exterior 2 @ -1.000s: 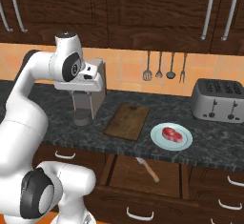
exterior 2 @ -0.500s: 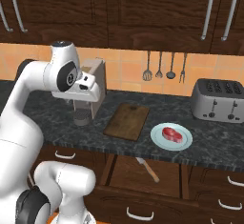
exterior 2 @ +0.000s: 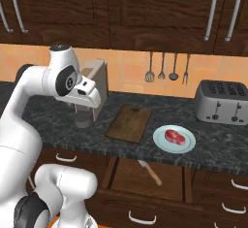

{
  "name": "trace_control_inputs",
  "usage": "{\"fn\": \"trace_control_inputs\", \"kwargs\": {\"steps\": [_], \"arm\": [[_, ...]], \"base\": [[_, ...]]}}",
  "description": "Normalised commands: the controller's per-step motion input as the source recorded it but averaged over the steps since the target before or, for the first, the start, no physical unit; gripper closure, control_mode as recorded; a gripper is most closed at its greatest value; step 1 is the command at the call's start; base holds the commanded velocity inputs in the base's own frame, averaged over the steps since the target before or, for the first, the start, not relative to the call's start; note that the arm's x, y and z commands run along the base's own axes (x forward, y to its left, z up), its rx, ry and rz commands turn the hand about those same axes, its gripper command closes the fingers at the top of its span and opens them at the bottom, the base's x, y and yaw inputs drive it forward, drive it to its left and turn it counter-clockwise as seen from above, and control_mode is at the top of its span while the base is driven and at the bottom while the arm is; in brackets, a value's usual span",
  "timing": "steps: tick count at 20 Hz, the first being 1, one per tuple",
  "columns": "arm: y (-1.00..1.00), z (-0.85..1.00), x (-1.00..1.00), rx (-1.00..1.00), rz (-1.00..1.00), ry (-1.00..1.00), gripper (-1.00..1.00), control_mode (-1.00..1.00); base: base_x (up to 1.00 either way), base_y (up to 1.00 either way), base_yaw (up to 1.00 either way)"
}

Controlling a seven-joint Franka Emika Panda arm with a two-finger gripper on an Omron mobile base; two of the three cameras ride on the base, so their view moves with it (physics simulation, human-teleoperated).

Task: Pick up the knife from the drawer and place it on the cutting board. Then place the meat from the plate to the cutting board.

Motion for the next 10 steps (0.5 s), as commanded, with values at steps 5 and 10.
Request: {"fn": "trace_control_inputs", "kwargs": {"steps": [5,10], "arm": [[0.00,0.00,-0.02,0.00,-0.10,0.03,-1.00,1.00],[0.00,0.00,0.00,0.00,0.00,0.00,-1.00,1.00]], "base": [[-0.07,0.00,-0.11],[-0.04,0.11,-0.47]]}}
